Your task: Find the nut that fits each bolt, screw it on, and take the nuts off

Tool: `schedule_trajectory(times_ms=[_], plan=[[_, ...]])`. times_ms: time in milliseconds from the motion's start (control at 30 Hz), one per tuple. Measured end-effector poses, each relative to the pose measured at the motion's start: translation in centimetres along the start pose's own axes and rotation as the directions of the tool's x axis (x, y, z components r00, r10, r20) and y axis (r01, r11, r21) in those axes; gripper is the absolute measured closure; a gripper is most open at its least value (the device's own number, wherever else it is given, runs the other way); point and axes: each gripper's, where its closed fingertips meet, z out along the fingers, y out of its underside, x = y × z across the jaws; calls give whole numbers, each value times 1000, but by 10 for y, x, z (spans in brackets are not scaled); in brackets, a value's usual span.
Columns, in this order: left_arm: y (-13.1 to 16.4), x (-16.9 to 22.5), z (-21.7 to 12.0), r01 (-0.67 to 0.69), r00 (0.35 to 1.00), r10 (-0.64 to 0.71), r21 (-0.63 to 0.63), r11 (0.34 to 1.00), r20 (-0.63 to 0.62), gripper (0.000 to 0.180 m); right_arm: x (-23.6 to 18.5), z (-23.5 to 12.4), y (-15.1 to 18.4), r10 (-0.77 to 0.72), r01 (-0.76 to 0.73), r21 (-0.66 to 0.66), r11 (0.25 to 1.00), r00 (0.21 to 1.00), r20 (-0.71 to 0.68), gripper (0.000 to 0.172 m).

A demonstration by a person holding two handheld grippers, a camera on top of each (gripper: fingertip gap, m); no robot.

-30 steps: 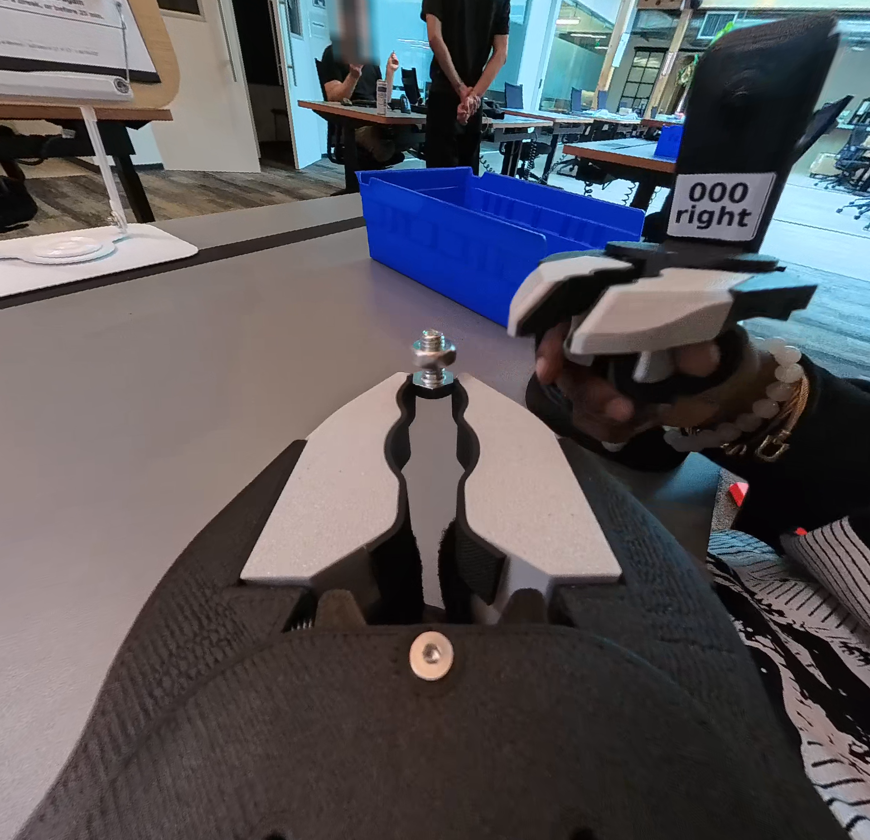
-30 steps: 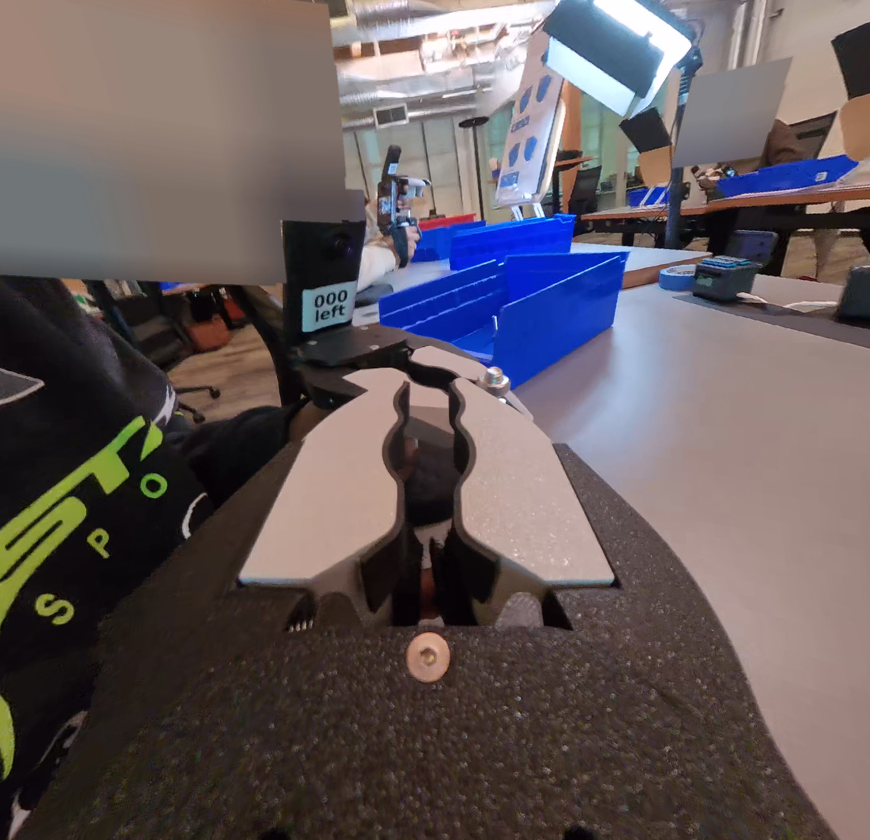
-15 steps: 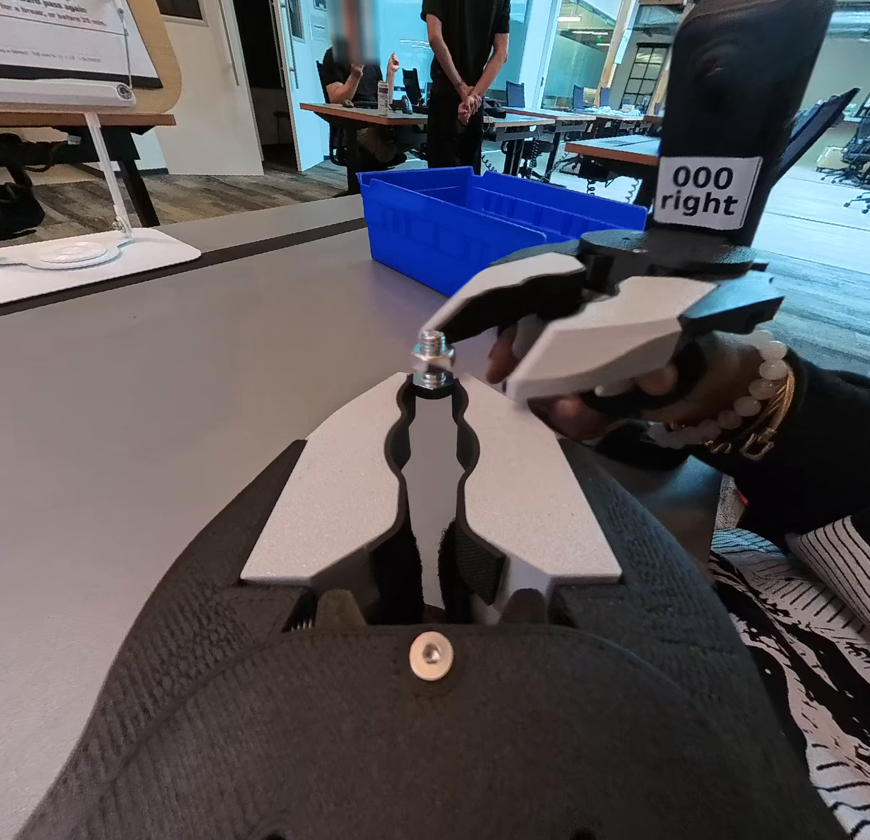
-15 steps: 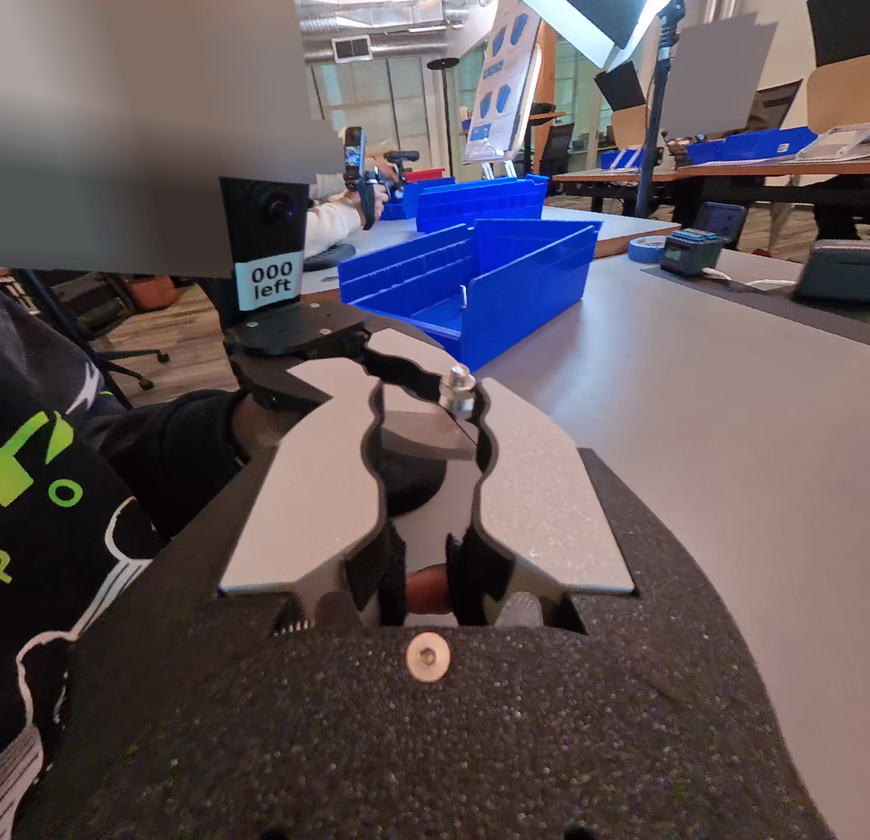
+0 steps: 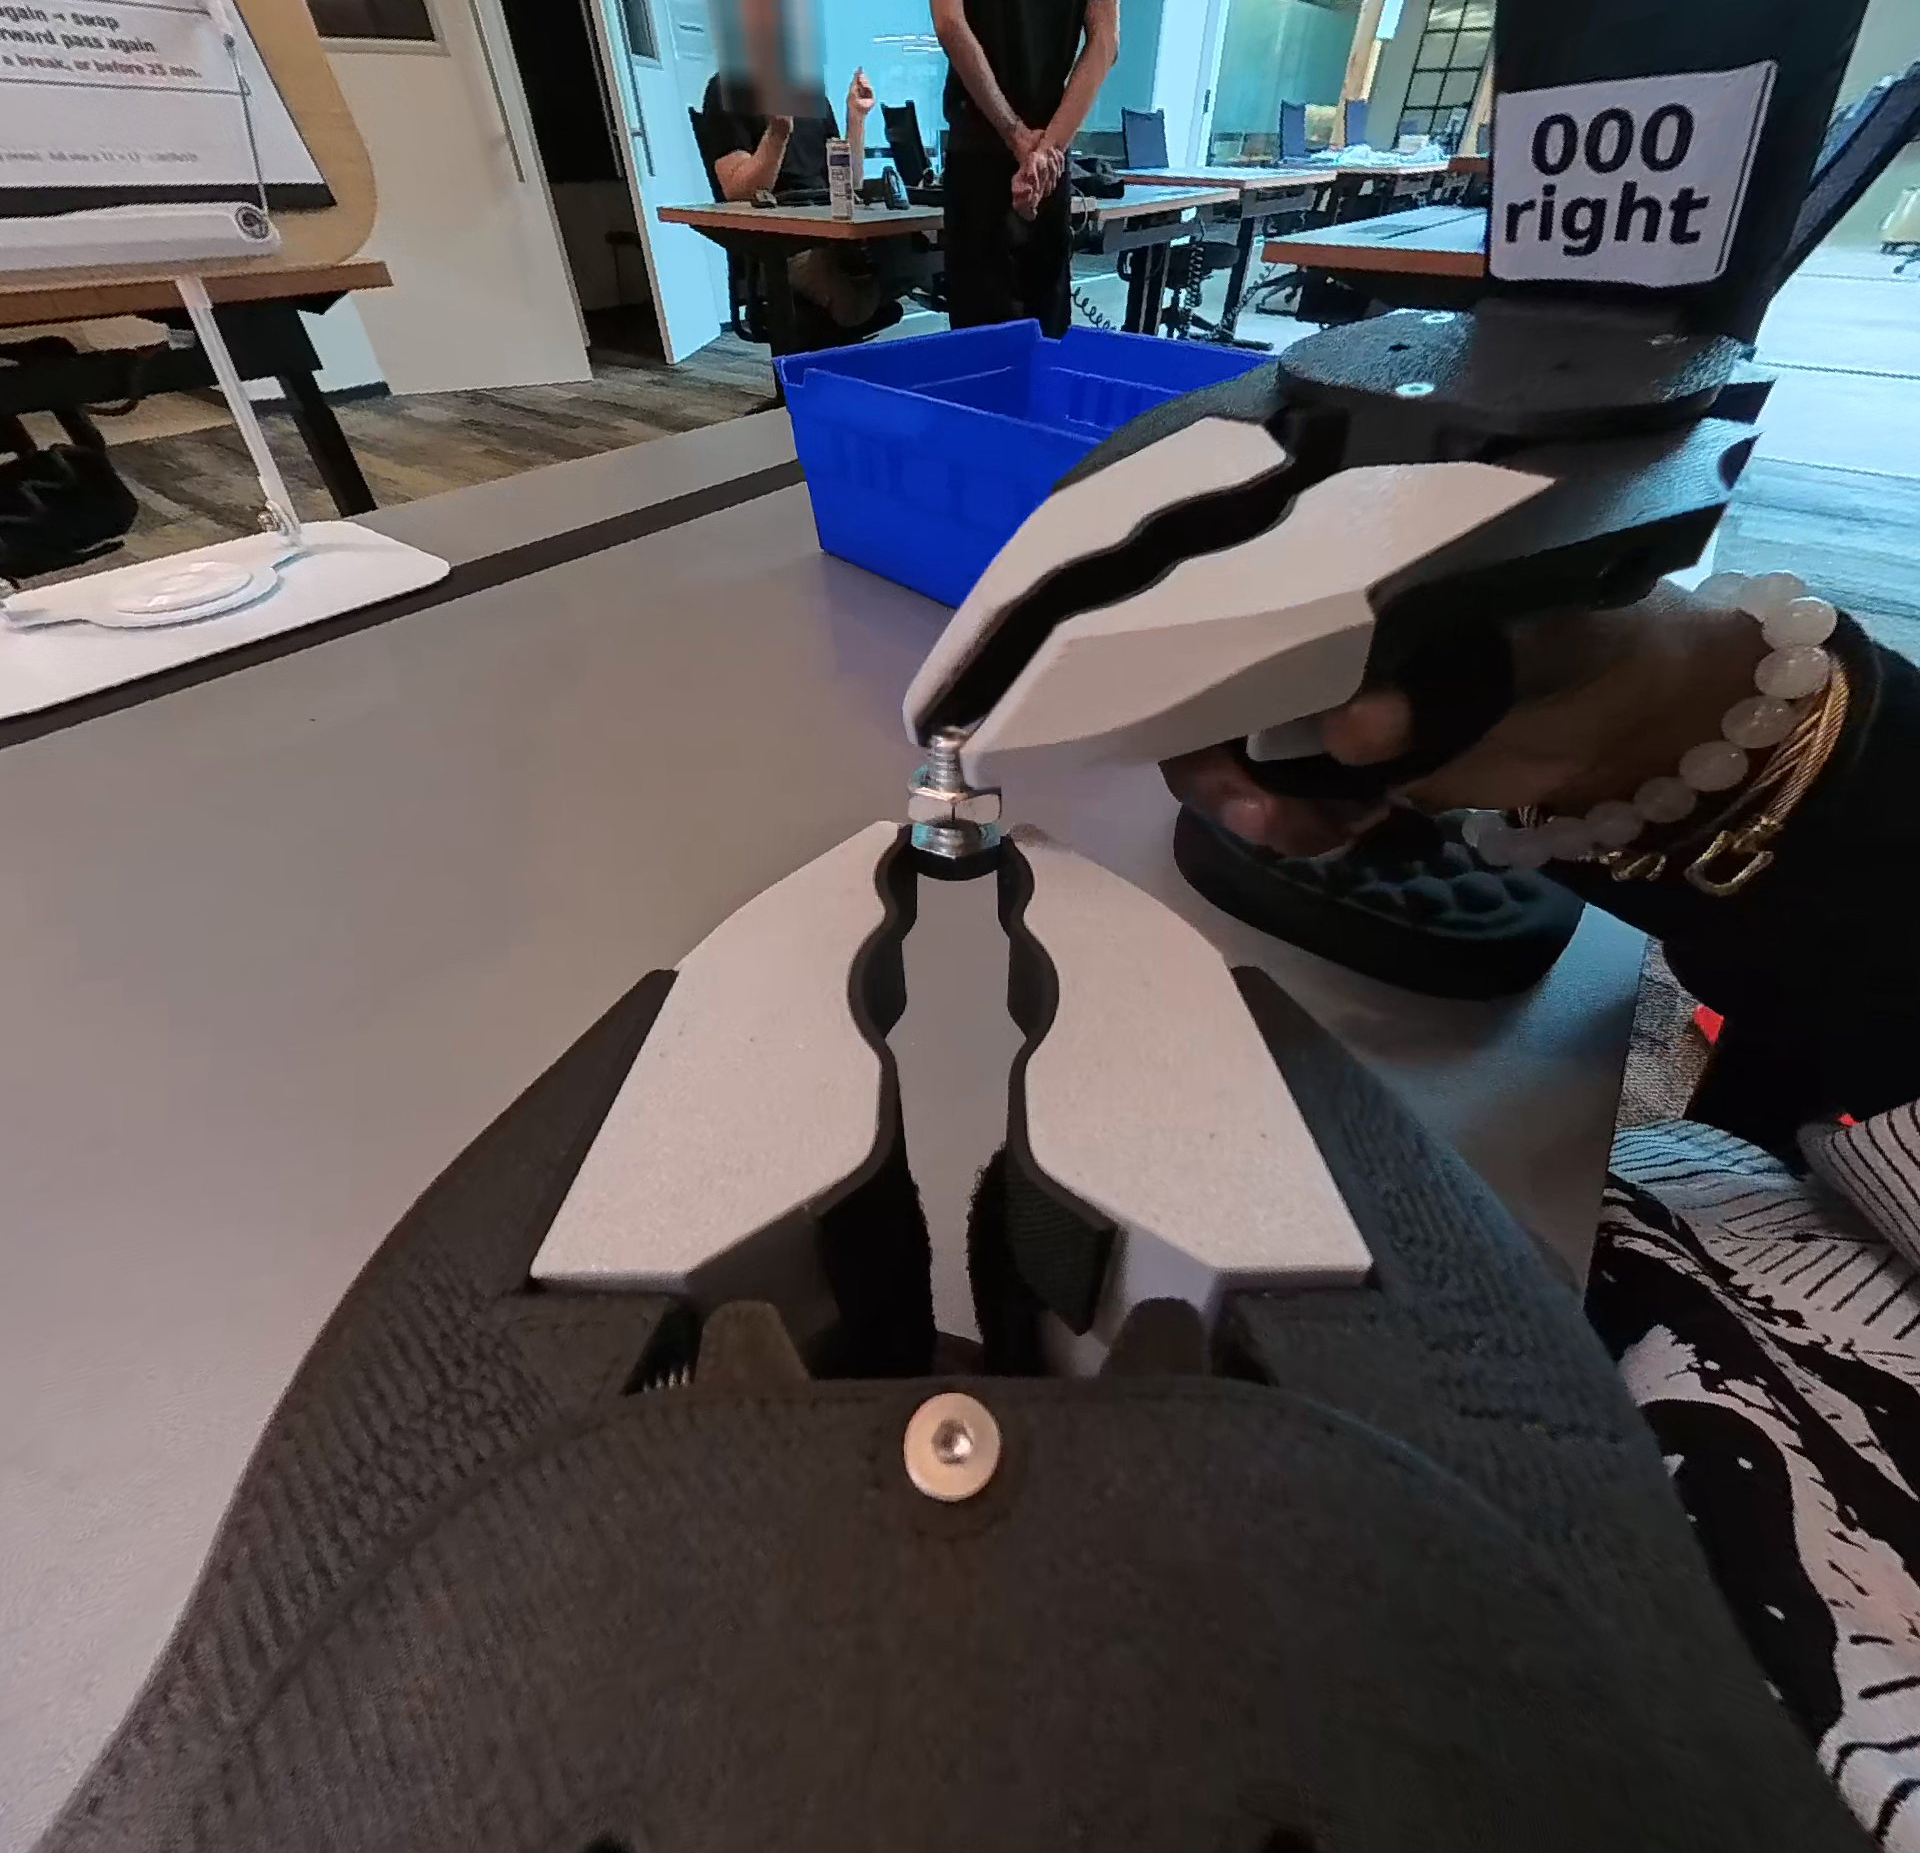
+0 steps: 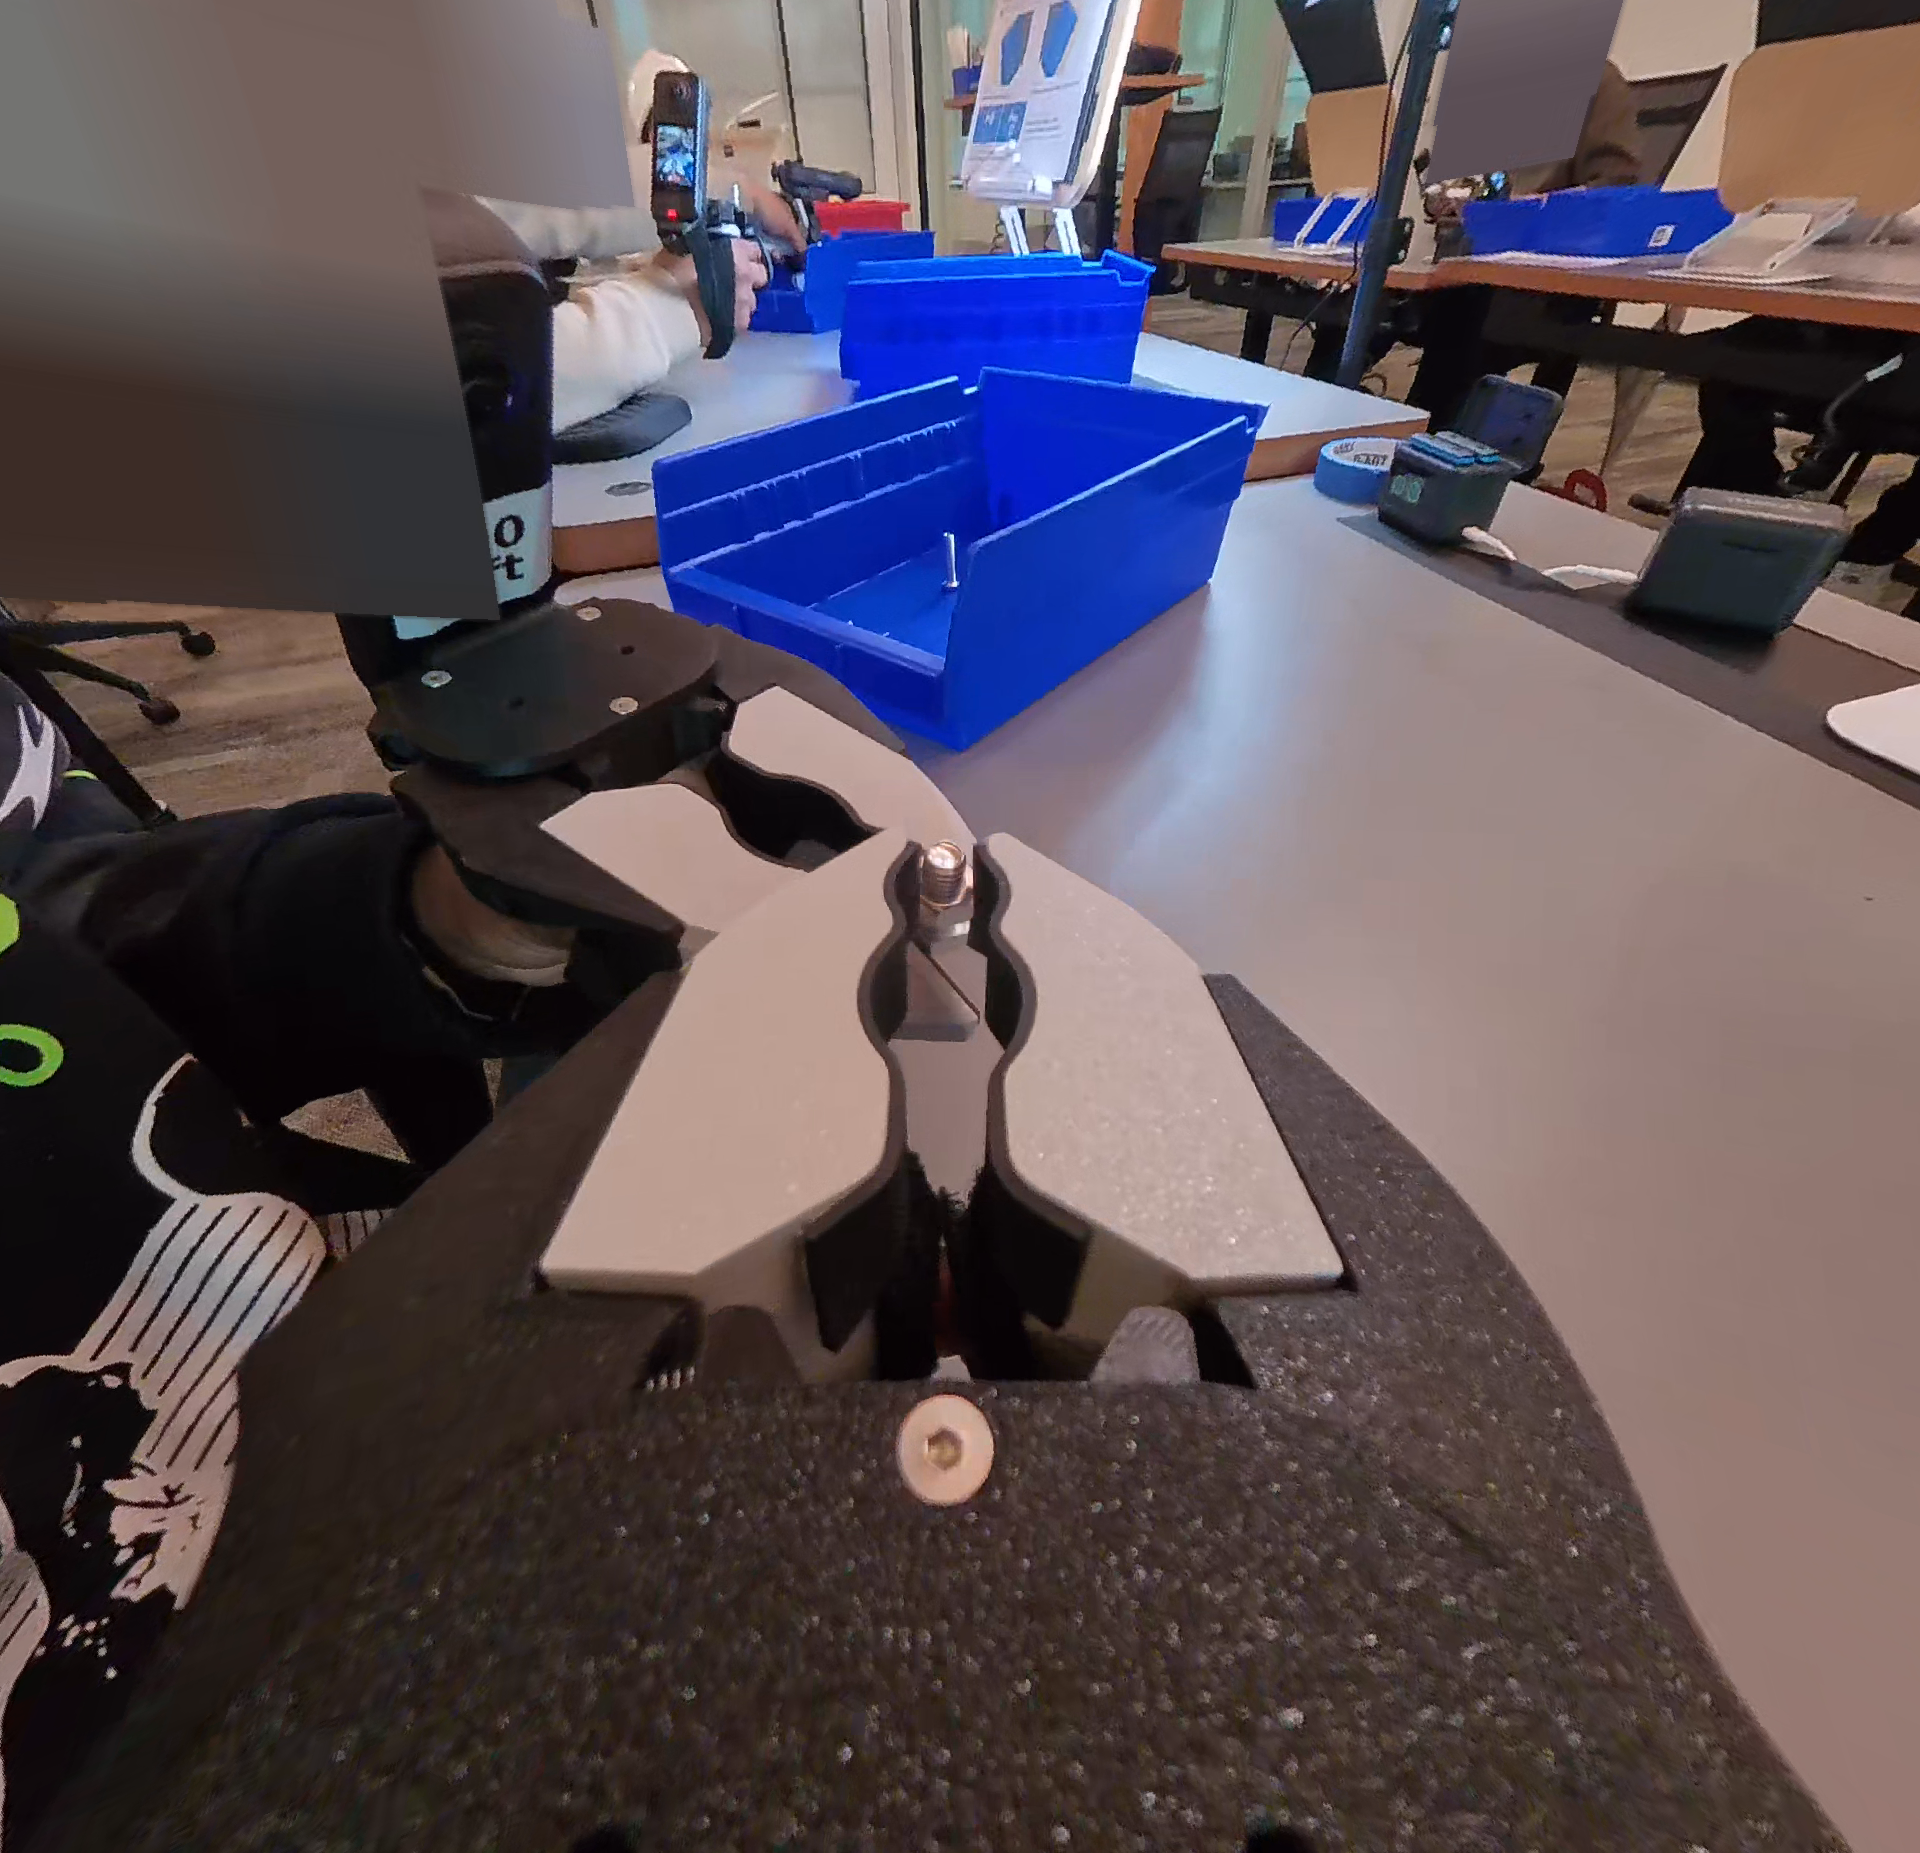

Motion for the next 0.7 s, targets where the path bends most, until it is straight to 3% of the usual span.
schedule_trajectory(times_ms=[267,333,433,567,700], plan=[[-2,5,0,-42,999,42,9,999,-6,163,-1,-6,0,14,-14,-4,1000,1000,10,164],[-2,5,0,-35,999,35,13,999,-9,149,9,-16,-5,1,0,5,1000,999,-46,164],[-5,4,-2,-12,1000,13,34,999,-19,144,45,-50,-19,-17,18,3,1000,980,-197,164],[-8,2,-6,4,1000,-3,66,998,-18,144,131,-129,-19,-15,-41,-93,995,850,-527,164],[-9,0,-7,13,1000,-12,78,997,-7,144,210,-203,15,-9,-211,-200,957,666,-746,164]])
